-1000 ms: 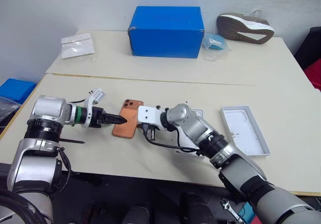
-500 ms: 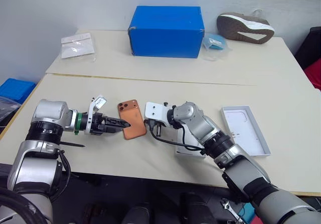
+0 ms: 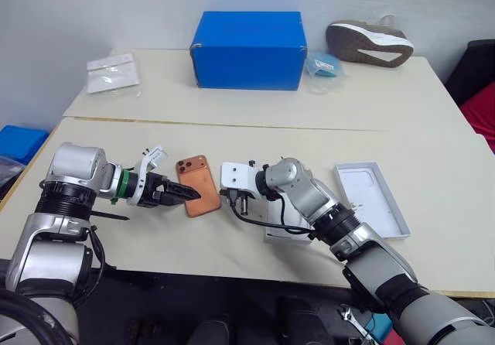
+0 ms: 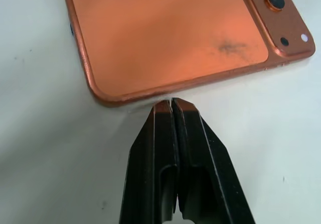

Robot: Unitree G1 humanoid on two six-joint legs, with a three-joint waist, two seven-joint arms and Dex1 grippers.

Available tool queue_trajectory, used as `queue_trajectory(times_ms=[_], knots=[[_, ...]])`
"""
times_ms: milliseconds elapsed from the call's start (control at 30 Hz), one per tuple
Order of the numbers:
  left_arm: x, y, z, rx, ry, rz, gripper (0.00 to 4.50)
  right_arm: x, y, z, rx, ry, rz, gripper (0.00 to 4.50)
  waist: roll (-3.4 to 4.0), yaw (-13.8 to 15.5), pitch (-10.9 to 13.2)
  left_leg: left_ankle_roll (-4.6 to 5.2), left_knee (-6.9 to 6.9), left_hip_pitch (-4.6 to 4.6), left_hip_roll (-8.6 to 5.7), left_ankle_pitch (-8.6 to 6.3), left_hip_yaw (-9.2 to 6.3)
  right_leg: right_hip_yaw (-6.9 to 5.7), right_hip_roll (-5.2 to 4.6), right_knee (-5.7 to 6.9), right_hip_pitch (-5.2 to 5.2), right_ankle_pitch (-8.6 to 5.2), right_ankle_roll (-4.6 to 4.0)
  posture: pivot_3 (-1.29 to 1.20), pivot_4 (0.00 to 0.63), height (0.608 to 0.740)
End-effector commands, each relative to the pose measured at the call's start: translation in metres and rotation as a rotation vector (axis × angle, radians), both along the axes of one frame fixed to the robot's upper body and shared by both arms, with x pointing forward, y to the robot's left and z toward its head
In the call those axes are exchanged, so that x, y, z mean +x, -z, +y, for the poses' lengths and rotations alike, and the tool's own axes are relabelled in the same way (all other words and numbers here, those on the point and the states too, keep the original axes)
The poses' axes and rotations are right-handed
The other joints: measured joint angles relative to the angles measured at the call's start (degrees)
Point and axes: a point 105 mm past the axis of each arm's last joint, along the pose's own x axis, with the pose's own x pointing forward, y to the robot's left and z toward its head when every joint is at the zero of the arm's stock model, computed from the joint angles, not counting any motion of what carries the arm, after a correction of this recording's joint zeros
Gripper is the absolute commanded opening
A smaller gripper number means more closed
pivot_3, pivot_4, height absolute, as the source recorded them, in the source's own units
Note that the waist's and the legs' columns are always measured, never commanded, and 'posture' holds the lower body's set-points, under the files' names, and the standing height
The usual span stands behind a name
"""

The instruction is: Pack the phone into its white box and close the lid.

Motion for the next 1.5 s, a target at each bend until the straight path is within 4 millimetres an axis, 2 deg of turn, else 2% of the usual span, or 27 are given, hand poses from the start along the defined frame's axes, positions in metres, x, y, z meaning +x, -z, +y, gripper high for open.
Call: queue_trajectory(times_ms=[33, 233, 367, 567, 733, 1033, 1100, 1267, 1333, 1433, 1500], knots=[[-0.009, 0.024, 0.000, 0.077, -0.013, 0.091, 4.48, -0.003, -0.006, 0.007, 0.012, -0.027, -0.023, 0.00, 0.00, 0.0, 0.0, -0.04, -0.05, 0.02, -0.02, 0.01, -0.09, 0.08, 0.00, -0.03, -0.05, 0.00, 0.00, 0.00, 0.150, 0.740], [-0.010, 0.040, -0.025, 0.005, 0.007, 0.130, 4.48, -0.005, -0.003, 0.011, 0.023, -0.029, -0.003, 0.00, 0.03, 0.5, 0.0, -0.25, -0.10, 0.07, -0.05, 0.13, -0.49, 0.15, 0.06, -0.13, 0.07, -0.01, 0.01, 0.00, 0.150, 0.740], [-0.009, 0.041, -0.040, -0.153, -0.014, 0.140, 4.48, -0.008, -0.004, 0.013, 0.047, -0.026, 0.027, 0.00, 0.20, 1.3, -0.1, -0.17, -0.13, 0.18, -0.23, 0.19, -0.69, 0.22, 0.15, -0.13, 0.24, -0.01, 0.00, 0.00, 0.150, 0.740], [-0.009, 0.036, -0.037, -0.329, -0.057, 0.134, 4.48, -0.009, -0.004, 0.012, 0.042, -0.028, 0.029, 0.00, 0.19, 1.9, -0.1, -0.16, -0.14, 0.20, -0.27, 0.20, -0.76, 0.20, 0.12, -0.11, 0.24, -0.02, 0.00, 0.00, 0.150, 0.740], [-0.009, 0.037, -0.033, -0.345, -0.075, 0.133, 4.48, -0.008, -0.003, 0.007, 0.036, -0.023, 0.028, 0.00, 0.19, 1.9, -0.1, -0.15, -0.17, 0.18, -0.36, 0.20, -0.81, 0.20, 0.08, -0.11, 0.25, -0.01, 0.00, 0.00, 0.150, 0.740], [-0.006, 0.024, -0.048, -0.412, -0.046, 0.114, 4.48, -0.015, -0.006, 0.014, 0.075, -0.048, 0.049, 0.00, 0.19, 2.1, -0.1, -0.11, -0.17, 0.15, -0.42, 0.21, -0.87, 0.22, 0.05, -0.15, 0.26, -0.02, 0.00, 0.00, 0.150, 0.740], [-0.006, 0.023, -0.045, -0.391, -0.050, 0.106, 4.48, -0.015, -0.005, 0.014, 0.066, -0.047, 0.039, 0.00, 0.18, 2.1, -0.1, -0.11, -0.17, 0.12, -0.42, 0.21, -0.87, 0.21, 0.05, -0.16, 0.24, -0.01, 0.00, 0.00, 0.150, 0.740], [-0.007, 0.019, -0.015, -0.209, -0.089, 0.066, 4.48, -0.009, -0.005, 0.008, 0.045, -0.027, 0.011, 0.00, 0.09, 1.6, -0.1, -0.12, -0.21, 0.06, -0.38, 0.21, -0.87, 0.21, 0.07, -0.28, 0.21, -0.01, 0.00, 0.00, 0.150, 0.740], [-0.005, 0.011, -0.005, -0.150, -0.095, 0.041, 4.48, -0.006, -0.005, 0.005, 0.035, -0.022, -0.003, 0.00, 0.02, 1.4, 0.0, -0.15, -0.26, 0.05, -0.32, 0.19, -0.86, 0.22, 0.06, -0.36, 0.19, -0.01, 0.00, 0.00, 0.150, 0.740], [-0.007, -0.001, 0.001, -0.104, -0.067, 0.028, 4.48, -0.005, -0.006, 0.004, 0.035, -0.020, -0.006, 0.00, -0.15, 0.5, 0.1, -0.26, -0.30, -0.04, -0.12, 0.13, -0.87, 0.20, 0.07, -0.42, 0.07, -0.01, 0.00, 0.00, 0.150, 0.740], [-0.013, -0.002, 0.005, -0.041, -0.034, 0.034, 4.48, -0.004, -0.006, 0.005, 0.036, -0.018, -0.009, 0.00, -0.32, 0.0, 0.2, -0.29, -0.36, -0.08, -0.09, 0.12, -0.90, 0.20, 0.07, -0.42, -0.06, -0.01, 0.00, 0.00, 0.150, 0.740]])
